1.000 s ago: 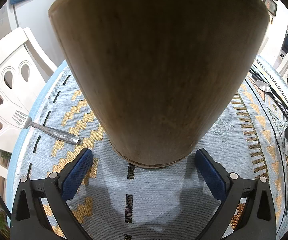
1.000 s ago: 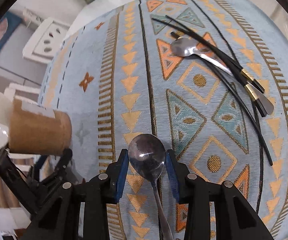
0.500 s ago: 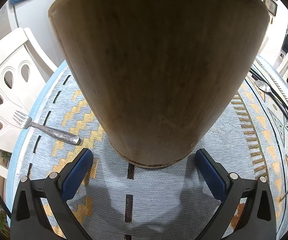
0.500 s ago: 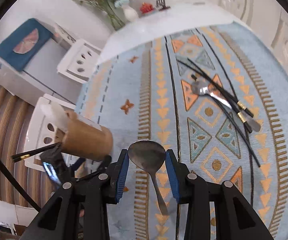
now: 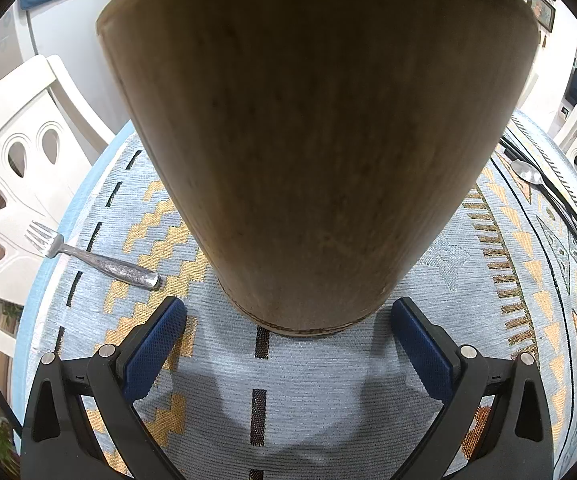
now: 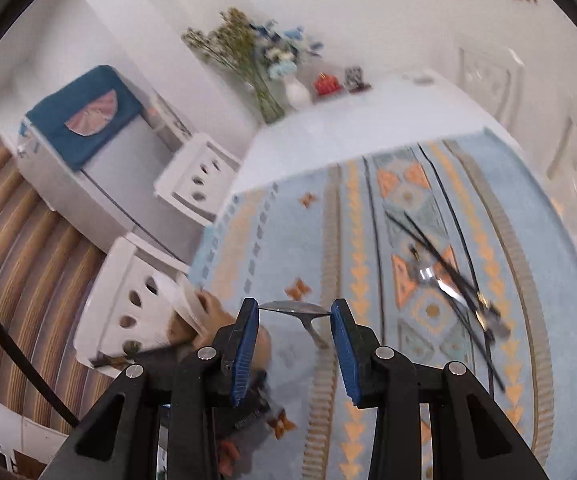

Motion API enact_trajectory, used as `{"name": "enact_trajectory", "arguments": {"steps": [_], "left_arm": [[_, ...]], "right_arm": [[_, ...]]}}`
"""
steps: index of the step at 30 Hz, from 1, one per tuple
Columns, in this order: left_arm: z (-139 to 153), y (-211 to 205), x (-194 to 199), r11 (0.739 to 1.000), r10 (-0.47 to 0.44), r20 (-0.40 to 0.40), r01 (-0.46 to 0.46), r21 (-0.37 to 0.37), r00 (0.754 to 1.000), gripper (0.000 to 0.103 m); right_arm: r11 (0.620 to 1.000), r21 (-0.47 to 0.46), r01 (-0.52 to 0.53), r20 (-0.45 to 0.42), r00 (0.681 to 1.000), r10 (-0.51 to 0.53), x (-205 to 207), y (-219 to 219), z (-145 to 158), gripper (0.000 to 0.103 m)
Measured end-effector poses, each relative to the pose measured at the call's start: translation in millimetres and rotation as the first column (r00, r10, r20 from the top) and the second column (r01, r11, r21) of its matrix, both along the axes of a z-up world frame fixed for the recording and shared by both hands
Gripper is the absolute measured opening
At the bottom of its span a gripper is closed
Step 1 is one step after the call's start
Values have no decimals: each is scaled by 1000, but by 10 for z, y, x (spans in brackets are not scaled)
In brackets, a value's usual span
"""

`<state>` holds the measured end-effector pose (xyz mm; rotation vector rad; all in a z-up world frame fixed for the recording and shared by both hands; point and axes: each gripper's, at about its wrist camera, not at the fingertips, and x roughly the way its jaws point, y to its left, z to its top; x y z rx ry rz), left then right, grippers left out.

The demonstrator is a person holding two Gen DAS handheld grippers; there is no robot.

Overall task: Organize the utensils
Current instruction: 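Lift the spoon upright with the right tool above the wooden cup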

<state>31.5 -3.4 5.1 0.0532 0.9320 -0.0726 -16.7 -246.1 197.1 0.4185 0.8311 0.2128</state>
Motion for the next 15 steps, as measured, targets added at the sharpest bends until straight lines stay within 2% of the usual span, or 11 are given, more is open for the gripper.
{"name": "enact_trajectory", "arguments": {"steps": [7, 11, 15], "left_arm": [[-2, -1, 3, 1000, 0, 0, 0, 0, 1000, 103], [-2, -2, 3, 1000, 0, 0, 0, 0, 1000, 103], [-1, -2, 3, 1000, 0, 0, 0, 0, 1000, 103]], "right_arm": [[995, -28, -96, 146, 984, 99, 149, 297, 622, 36], [982, -43, -183, 229, 955, 188, 158, 550, 991, 36], [963, -34, -266, 278, 923, 265, 206, 800, 1186, 36]]}}
